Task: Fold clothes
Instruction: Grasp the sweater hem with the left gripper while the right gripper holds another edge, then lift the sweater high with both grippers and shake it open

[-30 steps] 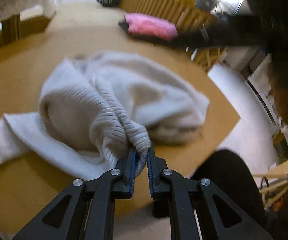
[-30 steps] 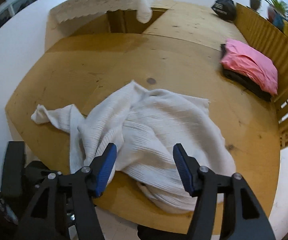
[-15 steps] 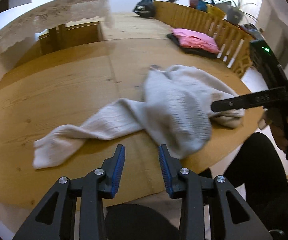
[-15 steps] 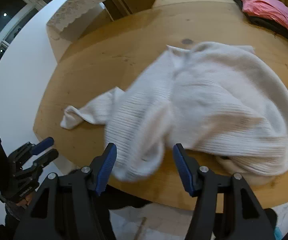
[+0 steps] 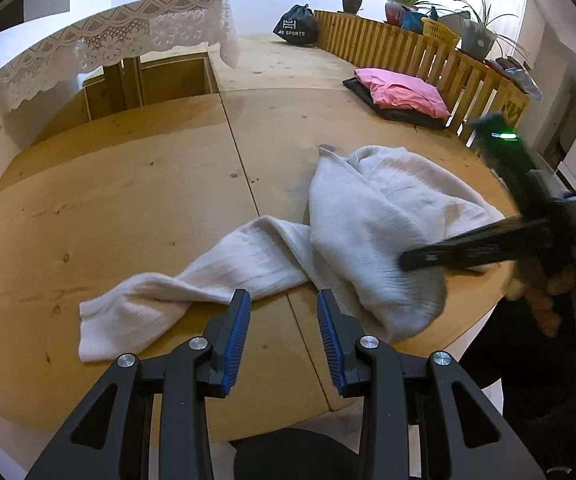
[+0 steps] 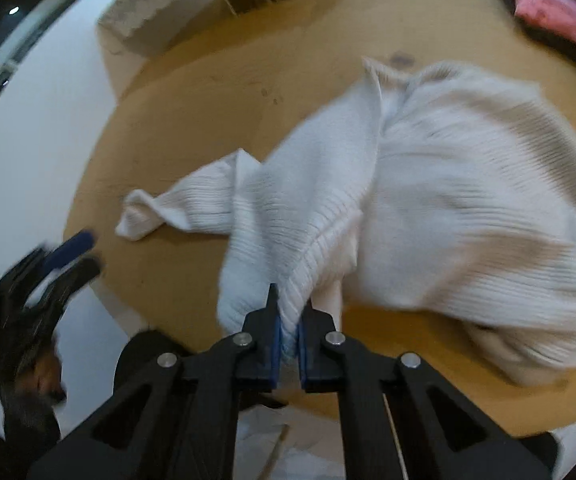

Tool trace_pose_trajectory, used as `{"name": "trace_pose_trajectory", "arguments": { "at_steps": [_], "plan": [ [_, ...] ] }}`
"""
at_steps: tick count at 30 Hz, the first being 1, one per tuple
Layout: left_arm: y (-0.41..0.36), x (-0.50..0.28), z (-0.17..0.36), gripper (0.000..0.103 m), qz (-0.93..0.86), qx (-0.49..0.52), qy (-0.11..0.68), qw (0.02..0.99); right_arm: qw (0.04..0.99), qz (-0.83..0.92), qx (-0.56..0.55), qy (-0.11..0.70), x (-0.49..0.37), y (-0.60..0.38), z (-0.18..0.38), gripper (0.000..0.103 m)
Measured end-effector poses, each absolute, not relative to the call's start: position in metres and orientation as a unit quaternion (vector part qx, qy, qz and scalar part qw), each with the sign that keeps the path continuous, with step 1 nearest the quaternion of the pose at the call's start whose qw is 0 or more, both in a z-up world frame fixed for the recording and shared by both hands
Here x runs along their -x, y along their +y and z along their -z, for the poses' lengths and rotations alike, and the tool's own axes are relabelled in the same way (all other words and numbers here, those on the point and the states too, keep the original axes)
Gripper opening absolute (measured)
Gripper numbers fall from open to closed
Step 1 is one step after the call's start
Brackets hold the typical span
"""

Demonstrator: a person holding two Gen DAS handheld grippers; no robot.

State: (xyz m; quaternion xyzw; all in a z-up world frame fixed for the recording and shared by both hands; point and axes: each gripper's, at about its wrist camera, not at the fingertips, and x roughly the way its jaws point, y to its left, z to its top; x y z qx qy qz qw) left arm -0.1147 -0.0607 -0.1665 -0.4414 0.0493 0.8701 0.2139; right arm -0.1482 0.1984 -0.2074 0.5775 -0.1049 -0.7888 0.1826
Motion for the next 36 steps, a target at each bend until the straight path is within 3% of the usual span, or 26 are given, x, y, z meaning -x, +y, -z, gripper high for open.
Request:
{"name": "trace_pose_trajectory", "arguments": {
  "at_steps": [5,10,23,31,34,36],
  "plan": [
    [-0.043,0.13,0.154,0.033,-0.866,0.433,0.081,0.238,0.125,0.818,-0.559,-0.041,0.093,0.284,0.149,0.006],
    [0.013,0.154,0.145,0.035,-0.84,0.428,0.124,0.31,-0.01,0.796,-0.604,-0.037,0.058,0.391,0.171,0.006],
    [0.191,0.238,0.156,0.042,-0.691,0.404,0.352,0.485,-0.025,0.784,-0.612,-0.103,0.04,0.456,0.239,0.006],
    [0.226,0.254,0.194,0.042,-0.615,0.422,0.394,0.536,-0.021,0.784,-0.609,-0.115,0.051,0.465,0.24,0.006],
    [0.229,0.254,0.206,0.039,-0.605,0.428,0.394,0.544,-0.021,0.783,-0.612,-0.113,0.053,0.462,0.243,0.006],
    [0.227,0.254,0.211,0.02,-0.6,0.444,0.38,0.547,-0.021,0.783,-0.612,-0.111,0.052,0.461,0.242,0.006]
  ]
}}
